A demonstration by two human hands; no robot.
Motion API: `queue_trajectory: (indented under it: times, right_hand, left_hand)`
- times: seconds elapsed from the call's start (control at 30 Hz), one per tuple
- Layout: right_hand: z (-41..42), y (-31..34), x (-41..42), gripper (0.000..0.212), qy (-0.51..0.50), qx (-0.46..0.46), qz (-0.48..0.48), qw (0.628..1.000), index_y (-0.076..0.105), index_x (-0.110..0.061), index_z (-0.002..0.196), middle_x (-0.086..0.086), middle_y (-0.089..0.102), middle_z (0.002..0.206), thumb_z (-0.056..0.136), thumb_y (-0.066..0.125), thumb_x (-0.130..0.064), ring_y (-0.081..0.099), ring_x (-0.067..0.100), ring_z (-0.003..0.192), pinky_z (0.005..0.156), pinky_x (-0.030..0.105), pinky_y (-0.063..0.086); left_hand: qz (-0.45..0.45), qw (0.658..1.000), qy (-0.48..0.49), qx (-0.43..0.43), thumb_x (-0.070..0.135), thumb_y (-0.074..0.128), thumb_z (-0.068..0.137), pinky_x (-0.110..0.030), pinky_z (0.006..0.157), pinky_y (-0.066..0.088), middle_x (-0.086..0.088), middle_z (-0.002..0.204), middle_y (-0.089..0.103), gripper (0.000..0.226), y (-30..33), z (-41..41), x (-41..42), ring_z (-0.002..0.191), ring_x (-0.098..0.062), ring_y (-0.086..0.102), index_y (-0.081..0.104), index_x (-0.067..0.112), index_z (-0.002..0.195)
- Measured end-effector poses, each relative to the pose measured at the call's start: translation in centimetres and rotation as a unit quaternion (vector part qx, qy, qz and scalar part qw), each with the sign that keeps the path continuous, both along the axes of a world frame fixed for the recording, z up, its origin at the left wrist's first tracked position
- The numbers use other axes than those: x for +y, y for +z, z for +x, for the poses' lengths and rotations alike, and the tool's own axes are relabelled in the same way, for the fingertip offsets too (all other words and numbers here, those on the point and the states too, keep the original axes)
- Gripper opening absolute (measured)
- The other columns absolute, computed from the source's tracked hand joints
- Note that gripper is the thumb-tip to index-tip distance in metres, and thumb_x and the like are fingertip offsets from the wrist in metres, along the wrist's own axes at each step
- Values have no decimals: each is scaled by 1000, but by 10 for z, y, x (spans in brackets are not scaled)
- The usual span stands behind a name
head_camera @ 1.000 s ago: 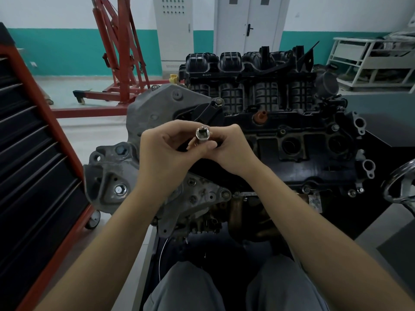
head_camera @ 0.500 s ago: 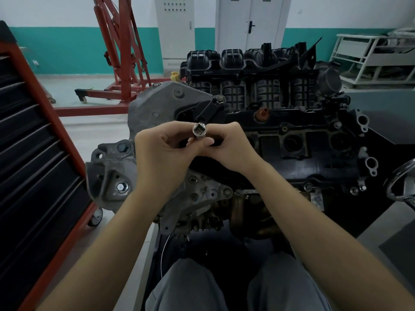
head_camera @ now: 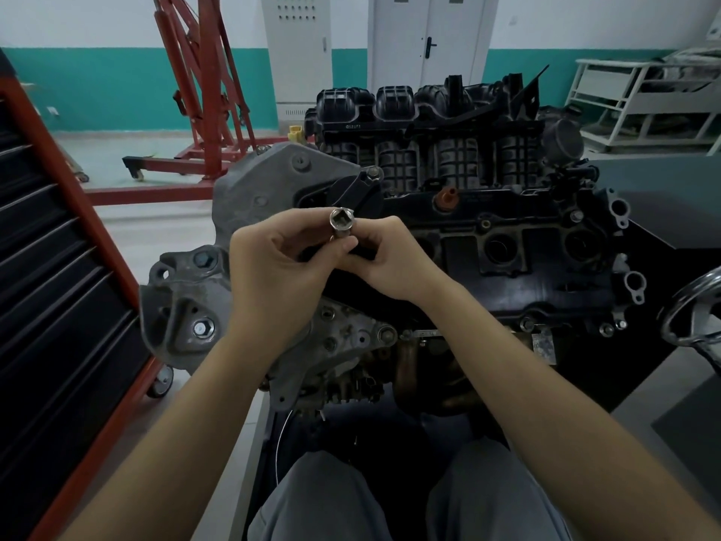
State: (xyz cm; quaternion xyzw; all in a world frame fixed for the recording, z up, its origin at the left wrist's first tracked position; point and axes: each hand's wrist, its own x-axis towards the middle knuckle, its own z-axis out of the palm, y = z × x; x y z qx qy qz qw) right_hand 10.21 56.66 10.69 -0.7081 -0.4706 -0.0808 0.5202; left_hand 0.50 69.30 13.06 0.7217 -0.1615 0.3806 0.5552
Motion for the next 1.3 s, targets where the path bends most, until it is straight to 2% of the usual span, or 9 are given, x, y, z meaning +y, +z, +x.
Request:
queue_trajectory:
  times: [0.23,0.3,0.4,0.53,0.67,0.73,0.9,1.1,1.3]
  right_hand:
    - [2,-1,-2,16,-16,-9,17,1000,72,-8,94,6,73,90,80,75,-3,71,17,88,82,39,57]
    - [2,-1,-1,20,-15,-10,18,1000,71,-4,99,9,73,95,79,75,-2,70,17,90,82,35,56]
    - [3,-2,0,39,3,-9,3,1000,61,-13,118,-2,69,104,84,68,4,67,9,100,88,26,52]
    - [2,-2,1,43,-5,-6,23,1000,61,-17,117,-11,69,100,81,70,4,67,2,96,86,21,51]
    - [5,-3,-3,19,-22,-18,24,999,71,-6,97,2,73,90,79,76,-4,70,11,87,79,32,57]
    - [4,-3,-2,21,-9,-20,15,1000,70,-4,101,-1,72,94,80,75,-3,69,6,90,80,24,53]
    - [-1,-1,2,36,-1,-18,-2,1000,59,-23,112,-22,65,92,85,67,-2,64,-8,87,78,10,46]
    - [2,-1,-2,17,-18,-14,18,1000,73,-5,96,9,74,90,79,76,-5,71,18,88,81,39,57]
    - [4,-2,-1,26,-17,-6,24,1000,68,1,108,11,71,99,82,69,6,70,18,95,88,30,53]
  left_hand:
    - [44,998,-38,-15,-7,80,70,-21,80,54,-5,91,72,32,-1,3,8,85,-12,71,70,4,98]
    - [36,999,-20,-24,-5,80,70,-21,78,55,0,89,72,33,0,2,6,83,-9,71,70,8,99]
    - [19,999,-36,-16,-10,73,75,-18,81,54,5,93,71,41,1,1,4,88,-4,71,65,8,111]
    - [8,996,-89,15,-16,68,78,-22,84,54,5,97,73,44,2,-1,7,93,-10,71,63,6,115]
    - [24,998,-50,20,-3,81,70,-28,81,57,-2,91,73,36,3,-1,8,86,-14,72,70,12,101]
    - [36,999,-34,8,-2,81,70,-26,78,57,1,88,73,30,3,-1,8,82,-12,72,72,12,95]
    - [34,997,-69,22,-11,71,78,-23,82,55,0,95,72,36,4,-1,7,89,-11,71,68,12,106]
    - [40,999,-37,0,-7,78,71,-22,79,55,3,89,72,33,5,0,4,83,-9,71,69,14,95]
    - [2,996,-88,23,-16,69,77,-30,87,55,-7,97,72,39,5,1,11,93,-19,71,66,6,109]
